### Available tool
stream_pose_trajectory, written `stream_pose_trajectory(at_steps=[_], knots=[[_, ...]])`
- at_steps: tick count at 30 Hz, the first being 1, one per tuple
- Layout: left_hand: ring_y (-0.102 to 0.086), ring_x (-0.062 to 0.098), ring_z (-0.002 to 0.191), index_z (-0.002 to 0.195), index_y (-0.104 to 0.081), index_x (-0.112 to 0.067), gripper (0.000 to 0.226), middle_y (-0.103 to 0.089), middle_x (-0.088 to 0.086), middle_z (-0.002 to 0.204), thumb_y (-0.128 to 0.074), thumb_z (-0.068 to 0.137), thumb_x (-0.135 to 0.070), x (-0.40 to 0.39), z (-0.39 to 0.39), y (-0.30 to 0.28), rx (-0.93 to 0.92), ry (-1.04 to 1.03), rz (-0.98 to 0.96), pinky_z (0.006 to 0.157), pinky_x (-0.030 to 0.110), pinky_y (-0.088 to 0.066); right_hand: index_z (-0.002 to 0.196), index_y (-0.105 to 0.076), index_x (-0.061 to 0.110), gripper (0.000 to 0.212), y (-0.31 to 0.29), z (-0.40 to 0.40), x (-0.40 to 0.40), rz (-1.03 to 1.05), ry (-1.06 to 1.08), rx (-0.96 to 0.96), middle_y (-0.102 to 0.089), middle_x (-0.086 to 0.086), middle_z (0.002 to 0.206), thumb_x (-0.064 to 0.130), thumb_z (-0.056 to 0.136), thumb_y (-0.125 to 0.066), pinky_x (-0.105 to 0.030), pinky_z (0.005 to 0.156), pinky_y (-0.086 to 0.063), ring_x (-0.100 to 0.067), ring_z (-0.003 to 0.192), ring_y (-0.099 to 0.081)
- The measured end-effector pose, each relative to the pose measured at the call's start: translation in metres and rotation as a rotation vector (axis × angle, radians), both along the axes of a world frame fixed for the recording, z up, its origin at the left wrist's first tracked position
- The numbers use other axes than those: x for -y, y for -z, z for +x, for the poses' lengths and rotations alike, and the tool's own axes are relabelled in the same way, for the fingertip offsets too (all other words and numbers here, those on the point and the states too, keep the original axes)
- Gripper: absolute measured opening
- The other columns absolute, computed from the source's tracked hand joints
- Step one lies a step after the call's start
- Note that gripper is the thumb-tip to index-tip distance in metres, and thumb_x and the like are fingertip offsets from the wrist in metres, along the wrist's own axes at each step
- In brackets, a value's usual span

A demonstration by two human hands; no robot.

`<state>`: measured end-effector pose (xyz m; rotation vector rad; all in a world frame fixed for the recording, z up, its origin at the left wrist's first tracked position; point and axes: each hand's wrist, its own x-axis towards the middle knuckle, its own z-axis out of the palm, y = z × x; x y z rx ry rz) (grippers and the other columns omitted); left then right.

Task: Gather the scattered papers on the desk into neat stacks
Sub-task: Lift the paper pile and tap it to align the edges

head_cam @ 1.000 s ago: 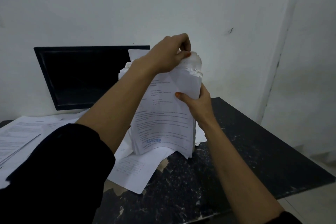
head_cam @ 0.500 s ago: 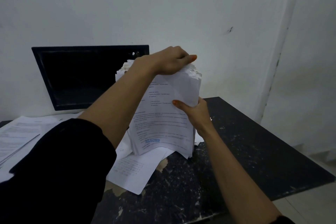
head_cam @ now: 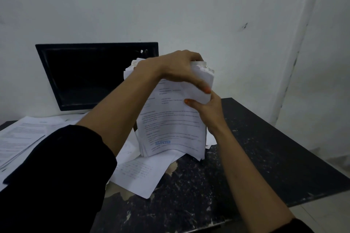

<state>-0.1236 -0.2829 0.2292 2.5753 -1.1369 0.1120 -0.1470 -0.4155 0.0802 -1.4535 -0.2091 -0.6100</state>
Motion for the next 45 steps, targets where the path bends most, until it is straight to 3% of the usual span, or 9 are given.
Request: stream_pose_trajectory(at_steps=[4,7,10,16,25,32,37,42,45], knots=[[-0.05,0.021,0.118,0.139,-0.039,-0.031,0.094,-0.052,-0.003,0.134,-0.088,0.061,-0.047,0.005,0.006,0.003,0.125,-0.116,0.164,0.102,0.042,-0.043,0.1,-0.059,0.029,0.039,0.003,0.0,-0.002,-0.013,0.001,0.006,-0.066,0.006,0.097,0.009,0.075,-0.08,-0.019,0.066,-0.056,-0.007,0.085,-0.067],[-0.049,0.025,0.115,0.124,-0.051,-0.027,0.068,-0.057,-0.002,0.124,-0.084,0.068,-0.046,0.007,0.012,0.004,0.206,-0.147,0.218,0.107,0.045,-0.03,0.101,-0.061,0.027,0.035,0.007,0.0,0.002,-0.029,-0.021,0.006,-0.068,0.004,0.097,0.01,0.077,-0.079,-0.025,0.069,-0.058,-0.01,0.085,-0.068],[-0.052,0.023,0.101,0.091,-0.052,-0.035,0.038,-0.057,-0.006,0.101,-0.082,0.07,-0.043,0.005,0.012,0.006,0.196,-0.107,0.165,0.093,0.042,-0.041,0.104,-0.06,0.028,0.036,0.009,0.0,0.012,-0.079,-0.074,-0.049,-0.068,0.003,0.102,0.018,0.076,-0.079,-0.027,0.072,-0.058,-0.013,0.092,-0.067],[-0.057,0.018,0.089,0.075,-0.049,-0.033,0.035,-0.055,-0.011,0.086,-0.082,0.074,-0.024,0.0,0.007,0.006,0.115,-0.014,0.032,0.068,0.024,-0.039,0.108,-0.059,0.03,0.041,0.056,0.002,0.027,-0.243,-0.228,-0.385,-0.067,0.005,0.11,0.026,0.073,-0.081,-0.034,0.085,-0.057,-0.015,0.102,-0.065],[-0.056,0.016,0.087,0.076,-0.051,-0.032,0.035,-0.055,-0.014,0.084,-0.084,0.072,-0.021,-0.002,0.008,0.006,0.116,0.007,-0.028,0.068,0.021,-0.037,0.118,-0.058,0.023,0.043,0.07,0.004,0.026,-0.258,-0.221,-0.41,-0.065,0.002,0.115,0.024,0.08,-0.077,-0.026,0.083,-0.054,-0.014,0.105,-0.063],[-0.05,0.017,0.102,0.119,-0.055,-0.021,0.054,-0.05,-0.006,0.113,-0.084,0.073,-0.022,-0.002,0.011,0.0,0.113,-0.048,0.045,0.082,0.03,-0.041,0.11,-0.062,0.023,0.034,0.08,0.003,0.015,-0.153,-0.144,-0.311,-0.068,0.006,0.106,0.013,0.081,-0.076,-0.016,0.073,-0.054,-0.004,0.095,-0.065],[-0.059,0.024,0.095,0.099,-0.062,-0.014,0.033,-0.063,0.004,0.103,-0.082,0.074,-0.022,0.006,0.011,0.011,0.2,-0.04,0.031,0.077,0.032,-0.042,0.111,-0.06,0.023,0.031,0.091,0.0,0.02,-0.175,-0.219,-0.421,-0.066,-0.002,0.116,0.018,0.084,-0.073,-0.031,0.091,-0.053,-0.014,0.104,-0.063],[-0.055,0.02,0.092,0.091,-0.058,-0.021,0.031,-0.058,-0.004,0.094,-0.081,0.073,-0.032,0.001,0.016,0.017,0.297,-0.052,-0.066,0.072,0.033,-0.038,0.123,-0.06,0.016,0.037,0.1,-0.002,0.011,-0.201,-0.046,-0.31,-0.066,-0.001,0.116,0.025,0.088,-0.07,-0.028,0.088,-0.055,-0.015,0.106,-0.064],[-0.058,0.022,0.091,0.09,-0.063,-0.018,0.028,-0.063,-0.001,0.093,-0.081,0.073,-0.032,-0.001,0.016,0.019,0.278,-0.051,-0.105,0.075,0.037,-0.047,0.124,-0.058,0.018,0.041,0.098,-0.004,0.011,-0.218,-0.065,-0.328,-0.065,-0.001,0.118,0.027,0.087,-0.071,-0.029,0.087,-0.055,-0.014,0.105,-0.063]])
